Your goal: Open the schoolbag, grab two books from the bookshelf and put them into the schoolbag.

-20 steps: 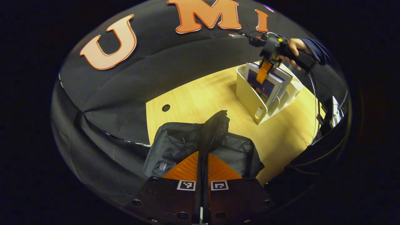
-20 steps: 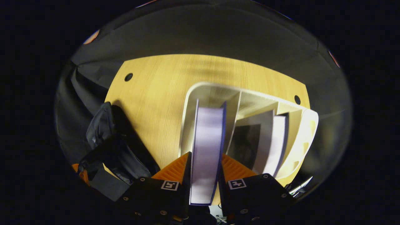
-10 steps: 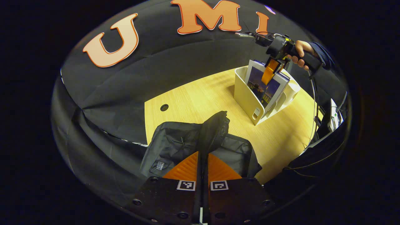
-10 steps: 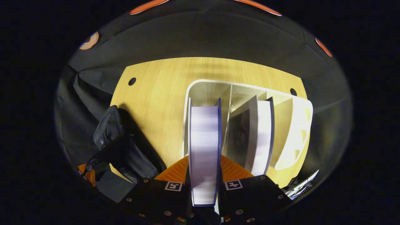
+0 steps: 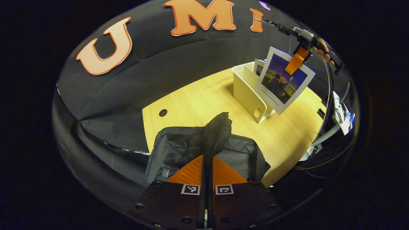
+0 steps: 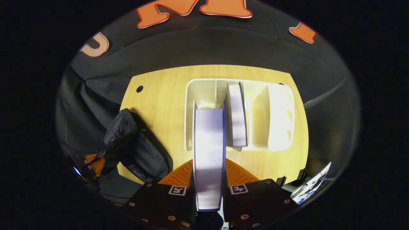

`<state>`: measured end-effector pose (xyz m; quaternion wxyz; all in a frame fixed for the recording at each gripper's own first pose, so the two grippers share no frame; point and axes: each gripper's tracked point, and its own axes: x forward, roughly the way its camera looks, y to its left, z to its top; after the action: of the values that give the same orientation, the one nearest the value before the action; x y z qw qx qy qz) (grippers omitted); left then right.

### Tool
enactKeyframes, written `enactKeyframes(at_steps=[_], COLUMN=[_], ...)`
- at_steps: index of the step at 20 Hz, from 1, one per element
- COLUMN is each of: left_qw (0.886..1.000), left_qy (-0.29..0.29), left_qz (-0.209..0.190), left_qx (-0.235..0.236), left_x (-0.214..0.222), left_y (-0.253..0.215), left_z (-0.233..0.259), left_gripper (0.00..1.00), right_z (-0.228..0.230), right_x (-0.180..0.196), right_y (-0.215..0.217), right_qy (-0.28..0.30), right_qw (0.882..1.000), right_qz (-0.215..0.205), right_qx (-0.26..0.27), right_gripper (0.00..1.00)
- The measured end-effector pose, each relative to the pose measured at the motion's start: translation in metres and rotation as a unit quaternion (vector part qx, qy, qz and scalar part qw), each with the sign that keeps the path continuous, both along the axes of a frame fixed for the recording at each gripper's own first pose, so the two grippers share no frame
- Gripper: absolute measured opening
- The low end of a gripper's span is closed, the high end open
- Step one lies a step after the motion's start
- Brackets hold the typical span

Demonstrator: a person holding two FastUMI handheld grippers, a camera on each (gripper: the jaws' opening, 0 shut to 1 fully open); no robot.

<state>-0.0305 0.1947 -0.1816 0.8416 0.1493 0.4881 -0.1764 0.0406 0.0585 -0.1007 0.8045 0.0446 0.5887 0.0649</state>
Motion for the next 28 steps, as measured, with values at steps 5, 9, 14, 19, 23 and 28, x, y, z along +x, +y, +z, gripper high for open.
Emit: enactKeyframes(at_steps=[5, 9, 14, 19, 23, 28], left_qw=[1.000, 0.999, 0.998, 0.997, 0.997, 0.996], left_qy=[0.006, 0.003, -0.003, -0.006, -0.009, -0.015], left_qz=[-0.018, -0.026, -0.044, -0.048, -0.040, -0.027], left_qx=[-0.013, -0.032, -0.047, -0.056, -0.062, -0.079], left_x=[0.010, 0.019, 0.027, 0.030, 0.028, 0.024], left_y=[0.004, -0.001, -0.008, -0.010, -0.011, -0.019], left_z=[-0.006, -0.001, 0.003, 0.005, 0.009, 0.012], left_gripper=[0.04, 0.04, 0.04, 0.04, 0.04, 0.03], right_z=[0.015, 0.013, 0.034, 0.021, -0.014, -0.034], right_x=[-0.045, -0.078, -0.099, -0.101, -0.102, -0.088], right_y=[0.004, 0.017, 0.047, 0.095, 0.144, 0.191], right_qy=[-0.005, 0.004, -0.029, -0.048, -0.023, -0.029], right_qw=[1.000, 0.997, 0.989, 0.969, 0.949, 0.933], right_qz=[-0.007, -0.018, -0.005, -0.020, -0.033, -0.038], right_qx=[0.027, 0.081, 0.145, 0.240, 0.312, 0.356], right_gripper=[0.34, 0.34, 0.34, 0.34, 0.34, 0.34])
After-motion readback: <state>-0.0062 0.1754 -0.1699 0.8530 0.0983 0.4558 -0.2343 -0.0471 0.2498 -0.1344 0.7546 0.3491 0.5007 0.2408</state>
